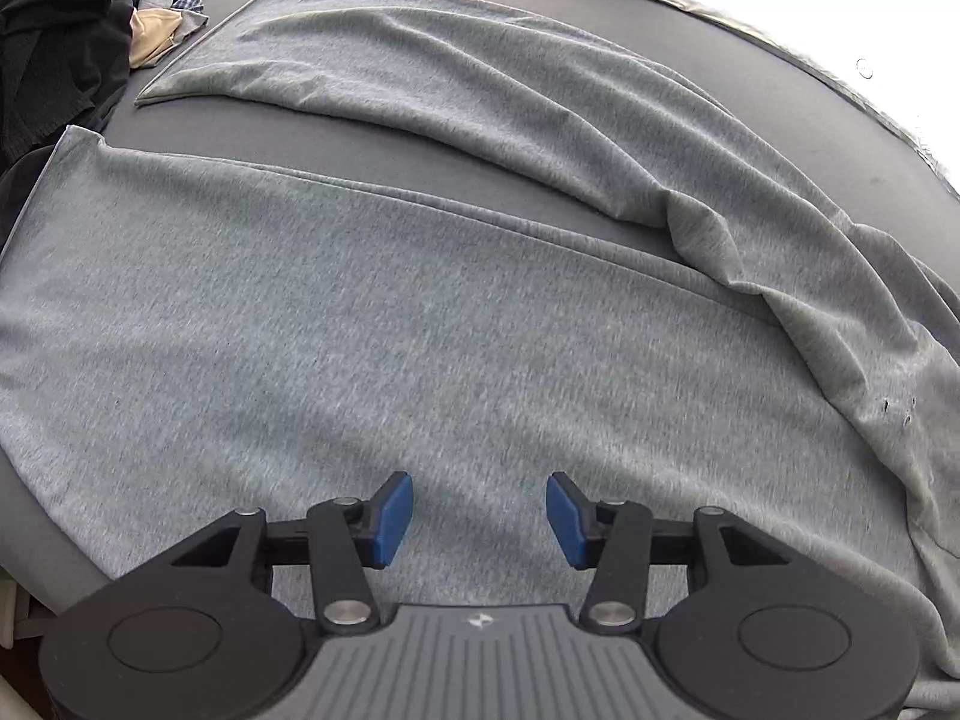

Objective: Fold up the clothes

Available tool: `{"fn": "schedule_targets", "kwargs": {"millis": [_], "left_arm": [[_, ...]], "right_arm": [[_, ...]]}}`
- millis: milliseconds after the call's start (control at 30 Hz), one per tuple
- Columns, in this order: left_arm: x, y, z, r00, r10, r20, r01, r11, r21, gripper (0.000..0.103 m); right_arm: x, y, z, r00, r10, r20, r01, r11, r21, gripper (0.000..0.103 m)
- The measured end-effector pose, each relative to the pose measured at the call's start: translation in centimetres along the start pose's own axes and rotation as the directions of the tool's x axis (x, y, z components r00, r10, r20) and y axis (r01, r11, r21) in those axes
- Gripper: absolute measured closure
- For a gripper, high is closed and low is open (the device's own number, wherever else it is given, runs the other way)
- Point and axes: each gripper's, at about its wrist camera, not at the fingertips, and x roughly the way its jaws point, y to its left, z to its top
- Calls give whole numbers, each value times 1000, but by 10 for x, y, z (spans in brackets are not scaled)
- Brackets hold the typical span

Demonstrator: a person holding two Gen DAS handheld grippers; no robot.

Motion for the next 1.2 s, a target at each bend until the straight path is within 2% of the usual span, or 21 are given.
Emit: {"fn": "schedule_targets", "kwargs": {"millis": [133, 333, 433, 533, 633, 667, 700, 733, 767, 1000, 1100, 1200], "left_arm": [[6, -19, 13, 999, 34, 7, -34, 999, -23, 51], [30, -32, 48, 995, 96, -16, -97, 991, -94, 48], [36, -43, 61, 995, 103, -10, -103, 991, -89, 45], [40, -53, 69, 993, 116, -13, -117, 991, -65, 45], [42, -59, 73, 994, 113, -9, -113, 993, -46, 45], [43, -61, 74, 994, 112, -8, -112, 993, -40, 44], [43, -61, 75, 994, 113, -8, -114, 993, -38, 43], [43, -61, 77, 994, 111, -9, -111, 993, -35, 43], [43, -61, 78, 994, 108, -11, -108, 993, -36, 43], [45, -60, 87, 995, 101, -17, -102, 993, -55, 42], [45, -60, 84, 994, 110, -10, -110, 992, -54, 40], [45, -57, 81, 995, 103, -8, -103, 992, -76, 38]], "right_arm": [[18, -31, 22, 998, -59, 15, 58, 998, 13, 60], [66, -63, 56, 993, -116, 17, 114, 990, 79, 61], [90, -73, 72, 994, -105, 4, 104, 991, 81, 57], [108, -73, 81, 996, -74, -45, 76, 996, 46, 57], [114, -69, 83, 996, -44, -82, 46, 999, 18, 67], [114, -69, 84, 996, -41, -78, 42, 999, 14, 78], [113, -69, 86, 997, -38, -64, 39, 999, 13, 82], [112, -70, 89, 998, -33, -47, 34, 999, 18, 94], [112, -71, 93, 999, -33, -24, 34, 999, 30, 97], [124, -76, 162, 986, -62, 156, 58, 998, 30, 98], [144, -66, 173, 986, -90, 140, 93, 995, -18, 96], [160, -63, 167, 992, -103, 72, 105, 994, -26, 87]]}}
